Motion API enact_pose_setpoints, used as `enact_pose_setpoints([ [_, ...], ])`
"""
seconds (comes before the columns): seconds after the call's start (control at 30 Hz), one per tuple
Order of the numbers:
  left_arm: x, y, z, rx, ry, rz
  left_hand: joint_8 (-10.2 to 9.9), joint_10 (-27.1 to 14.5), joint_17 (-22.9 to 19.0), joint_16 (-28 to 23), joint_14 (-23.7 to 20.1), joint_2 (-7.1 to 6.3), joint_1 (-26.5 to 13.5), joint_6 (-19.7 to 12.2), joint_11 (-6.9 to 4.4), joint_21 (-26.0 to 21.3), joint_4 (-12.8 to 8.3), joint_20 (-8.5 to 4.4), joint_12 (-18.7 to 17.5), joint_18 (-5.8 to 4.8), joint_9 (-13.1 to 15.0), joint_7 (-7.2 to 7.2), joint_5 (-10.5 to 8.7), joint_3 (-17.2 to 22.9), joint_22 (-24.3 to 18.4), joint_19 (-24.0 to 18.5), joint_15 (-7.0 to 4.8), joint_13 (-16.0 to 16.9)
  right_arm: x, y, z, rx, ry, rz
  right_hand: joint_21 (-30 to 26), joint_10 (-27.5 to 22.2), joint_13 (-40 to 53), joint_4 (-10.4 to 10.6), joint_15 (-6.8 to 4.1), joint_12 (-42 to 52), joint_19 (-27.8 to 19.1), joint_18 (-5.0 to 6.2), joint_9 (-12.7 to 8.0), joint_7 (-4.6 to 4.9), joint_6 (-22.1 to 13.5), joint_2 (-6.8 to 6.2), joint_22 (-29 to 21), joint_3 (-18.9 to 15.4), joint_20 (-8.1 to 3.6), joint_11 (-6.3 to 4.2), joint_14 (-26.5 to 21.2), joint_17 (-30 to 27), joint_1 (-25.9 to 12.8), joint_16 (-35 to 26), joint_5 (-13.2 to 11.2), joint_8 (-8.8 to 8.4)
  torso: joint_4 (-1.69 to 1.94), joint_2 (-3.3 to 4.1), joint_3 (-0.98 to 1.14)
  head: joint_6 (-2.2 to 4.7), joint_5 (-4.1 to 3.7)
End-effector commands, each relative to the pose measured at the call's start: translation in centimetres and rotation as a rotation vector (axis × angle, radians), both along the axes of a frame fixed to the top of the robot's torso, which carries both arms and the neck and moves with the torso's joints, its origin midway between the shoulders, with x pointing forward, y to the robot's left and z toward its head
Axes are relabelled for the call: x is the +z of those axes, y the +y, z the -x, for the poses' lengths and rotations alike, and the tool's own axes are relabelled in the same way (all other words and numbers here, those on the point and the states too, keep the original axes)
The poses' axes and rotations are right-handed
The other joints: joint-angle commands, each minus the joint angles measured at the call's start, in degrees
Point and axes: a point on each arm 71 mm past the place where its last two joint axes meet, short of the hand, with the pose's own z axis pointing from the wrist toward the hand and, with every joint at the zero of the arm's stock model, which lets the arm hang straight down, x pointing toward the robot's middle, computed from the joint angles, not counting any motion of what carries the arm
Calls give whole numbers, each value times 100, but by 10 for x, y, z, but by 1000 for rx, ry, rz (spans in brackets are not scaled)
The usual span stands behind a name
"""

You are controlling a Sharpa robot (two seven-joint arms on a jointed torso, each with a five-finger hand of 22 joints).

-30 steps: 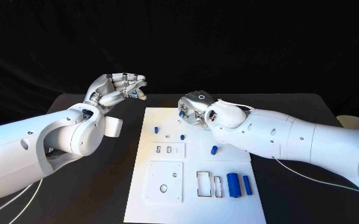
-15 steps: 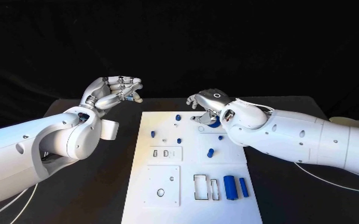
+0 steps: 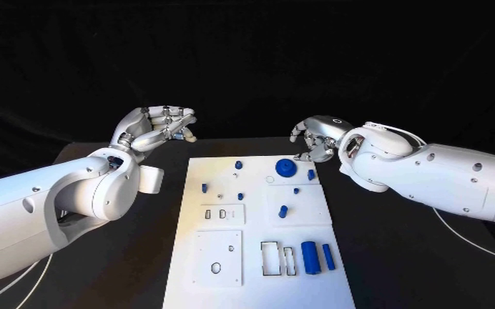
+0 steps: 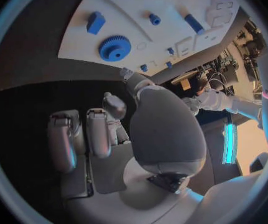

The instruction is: Assemble the parts on the task board

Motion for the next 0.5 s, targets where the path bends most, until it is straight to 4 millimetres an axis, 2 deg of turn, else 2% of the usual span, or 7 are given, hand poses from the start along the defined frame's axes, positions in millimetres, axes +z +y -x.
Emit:
enact_pose_setpoints([
  [0.03, 1, -2, 0, -20, -1, 12, -29, 5, 9, 27, -37, 15, 16, -49, 24, 31, -9, 9, -21, 5, 10, 5, -30, 33, 5, -47, -9, 6, -12, -1, 0, -12, 106, -14, 96, 253, 983, 111, 83, 948, 593, -113, 95, 61, -205, 90, 1488, -112, 79, 56, 381, 398, 56, 170, 33, 163, -4, 1, 7, -22, 6],
  [0.2, 1, -2, 0, -21, -1, 12, -28, 11, 15, 27, -41, 18, 23, -45, 22, 37, -16, 9, -22, 5, 13, 1, -30, 41, 8, -52, -10, 7, -22, 3, -1, -17, 114, -14, 110, 301, 1190, 203, 137, 1135, 607, -118, 143, 92, -364, 113, 1509, -188, 100, 84, 406, 577, 123, 256, 49, 276, 25, 5, -4, -54, 12],
  [0.33, 1, -2, 1, -21, -1, 12, -28, 11, 15, 27, -41, 18, 23, -45, 22, 37, -16, 9, -22, 5, 13, 1, -30, 41, 8, -52, -10, 7, -28, 5, -2, -18, 122, -12, 110, 376, 1322, 248, 153, 1257, 607, -118, 155, 107, -426, 125, 1509, -226, 116, 101, 436, 738, 144, 326, 49, 315, 43, 19, 5, -63, -5],
  [0.5, 1, -1, 1, -19, -1, 12, -27, 15, 18, 28, -43, 20, 26, -43, 21, 40, -19, 9, -23, 6, 15, -2, -30, 45, 10, -54, -11, 8, -37, 10, -4, -18, 128, -11, 110, 402, 1367, 267, 159, 1298, 607, -118, 159, 110, -435, 137, 1509, -234, 121, 105, 441, 769, 150, 341, 49, 334, 41, 37, 19, -63, 7],
])
